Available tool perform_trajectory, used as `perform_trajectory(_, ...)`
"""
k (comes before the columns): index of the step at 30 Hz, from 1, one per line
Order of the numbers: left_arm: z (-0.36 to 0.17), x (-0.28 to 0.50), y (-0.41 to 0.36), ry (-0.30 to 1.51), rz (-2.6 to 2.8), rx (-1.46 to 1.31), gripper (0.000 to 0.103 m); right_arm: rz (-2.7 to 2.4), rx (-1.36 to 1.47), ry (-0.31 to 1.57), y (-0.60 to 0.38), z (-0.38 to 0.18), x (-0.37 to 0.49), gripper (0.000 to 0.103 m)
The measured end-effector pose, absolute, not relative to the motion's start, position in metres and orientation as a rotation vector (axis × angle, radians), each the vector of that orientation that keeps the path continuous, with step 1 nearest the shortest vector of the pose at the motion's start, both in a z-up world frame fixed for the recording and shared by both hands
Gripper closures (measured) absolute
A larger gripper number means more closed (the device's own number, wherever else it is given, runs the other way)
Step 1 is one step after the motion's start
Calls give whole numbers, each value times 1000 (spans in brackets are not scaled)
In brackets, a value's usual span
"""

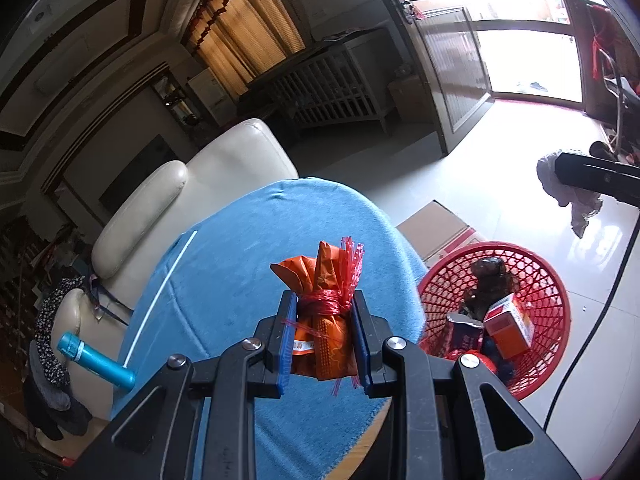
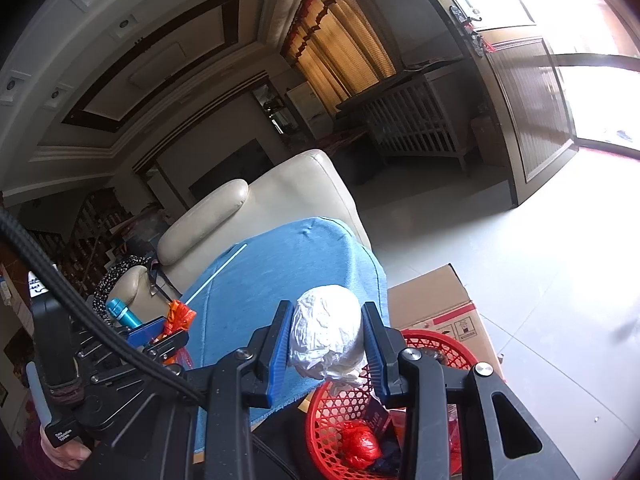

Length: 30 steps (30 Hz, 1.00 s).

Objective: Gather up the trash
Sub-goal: 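Carry the orange wrapper and white tissue over the red mesh basket, then open the left tool to drop the orange wrapper while the right tool drops the tissue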

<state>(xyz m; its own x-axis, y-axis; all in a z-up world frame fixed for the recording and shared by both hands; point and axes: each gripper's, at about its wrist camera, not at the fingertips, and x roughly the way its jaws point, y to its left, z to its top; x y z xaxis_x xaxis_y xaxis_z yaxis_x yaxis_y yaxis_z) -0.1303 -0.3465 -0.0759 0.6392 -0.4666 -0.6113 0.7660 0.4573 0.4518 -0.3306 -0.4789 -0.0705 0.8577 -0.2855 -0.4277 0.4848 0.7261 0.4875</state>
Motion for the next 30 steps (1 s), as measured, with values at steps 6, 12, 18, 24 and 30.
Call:
perform_trajectory(6, -80, -134, -359, 464, -845, 770, 75, -457, 640, 333, -484, -72, -337, 66)
perform_trajectory(12, -88, -139, -370, 474, -889, 779, 75, -493, 646, 334, -491, -72, -342, 66)
perform_trajectory(18, -93, -136, -381, 536, -993, 746, 73, -531, 651, 341, -500, -73, -346, 66)
perform_trajectory(24, -96, -133, -383, 562, -1115, 688, 42, -557, 654, 350, -506, -70, -346, 64)
perform_trajectory(30, -94, -118, -369, 569, -1127, 642, 39, -522, 695, 357, -506, -70, -337, 40)
